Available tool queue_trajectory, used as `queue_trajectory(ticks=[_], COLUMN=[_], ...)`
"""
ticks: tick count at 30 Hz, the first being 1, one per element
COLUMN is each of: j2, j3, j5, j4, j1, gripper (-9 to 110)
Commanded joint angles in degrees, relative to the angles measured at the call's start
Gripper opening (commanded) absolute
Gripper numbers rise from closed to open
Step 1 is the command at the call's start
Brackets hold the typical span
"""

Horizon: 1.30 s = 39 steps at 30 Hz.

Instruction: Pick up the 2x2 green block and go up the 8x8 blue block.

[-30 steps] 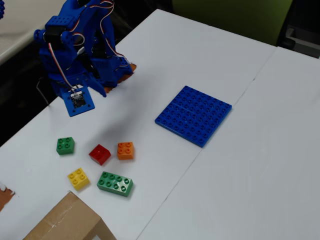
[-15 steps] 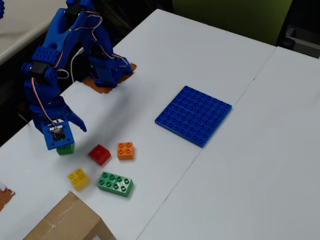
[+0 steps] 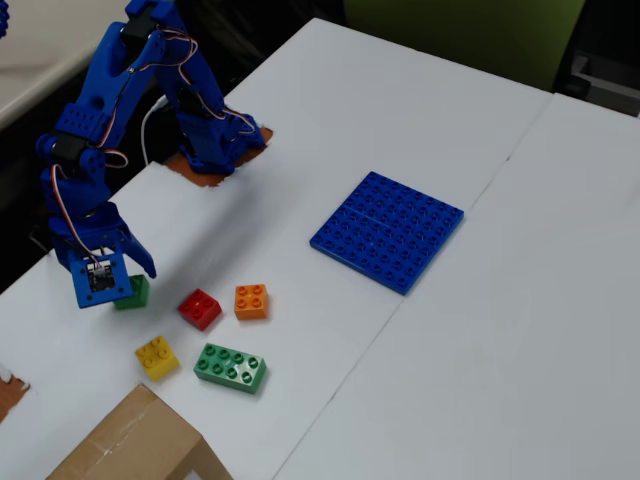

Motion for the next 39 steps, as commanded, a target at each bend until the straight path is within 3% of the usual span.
queue_trajectory(ticks=[1,8,26,33,39], j2=[0.0,-3.25,7.65,21.53,27.16], j3=[-2.55,-2.46,6.15,8.17,4.39], j5=[0.88,2.81,4.39,4.83,11.07], j4=[-0.18,-0.7,2.46,12.48,21.18], j1=[-0.88,-1.85,-5.8,-13.8,-24.87], gripper=[32,28,0,0,0])
